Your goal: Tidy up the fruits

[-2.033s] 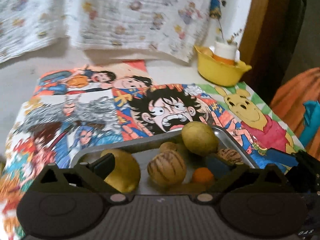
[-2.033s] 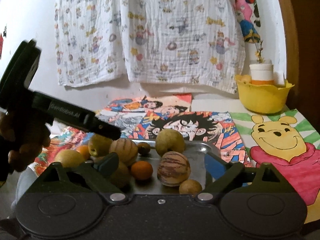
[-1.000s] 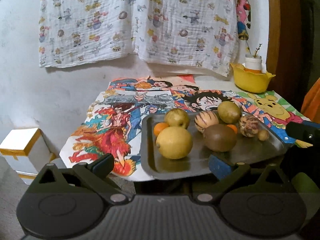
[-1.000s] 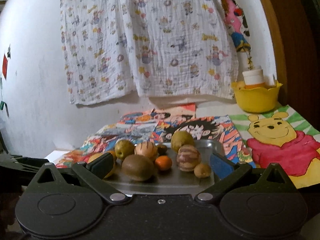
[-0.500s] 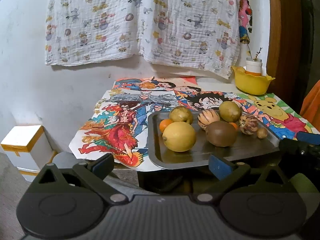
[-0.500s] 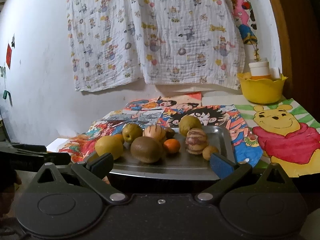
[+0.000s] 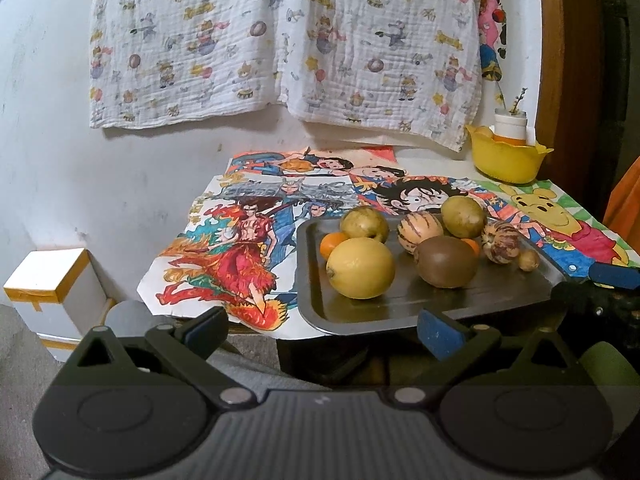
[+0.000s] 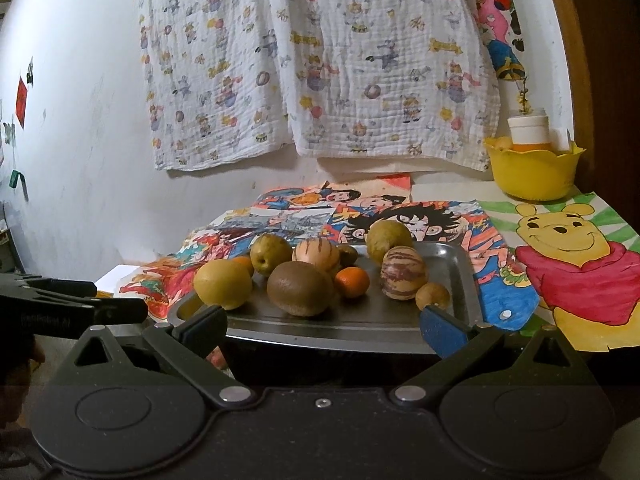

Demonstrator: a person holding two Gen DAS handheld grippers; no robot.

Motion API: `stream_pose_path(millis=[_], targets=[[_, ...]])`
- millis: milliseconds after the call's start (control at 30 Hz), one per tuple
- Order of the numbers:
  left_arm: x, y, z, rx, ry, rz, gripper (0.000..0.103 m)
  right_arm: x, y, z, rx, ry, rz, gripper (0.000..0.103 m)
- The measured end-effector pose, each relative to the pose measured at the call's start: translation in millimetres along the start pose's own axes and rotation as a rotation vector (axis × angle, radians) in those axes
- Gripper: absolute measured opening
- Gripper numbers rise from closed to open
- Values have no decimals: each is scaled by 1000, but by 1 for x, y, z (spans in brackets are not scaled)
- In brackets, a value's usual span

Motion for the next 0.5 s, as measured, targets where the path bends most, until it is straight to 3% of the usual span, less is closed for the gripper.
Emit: stream_pose_path(millis=[500], targets=[[0, 0, 0, 1, -1, -1, 103, -1, 4, -2, 12, 5, 7, 102]])
Point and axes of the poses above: each gripper's, at about its wrist camera, not at the fingertips, and z roughly against the way its jaws point, x to its left, y to its underside, the point moved 7 cm from there along -z, roughly the way its jaws point, and after that the axes turned 13 degrees about -z, right-handed, at the moved point
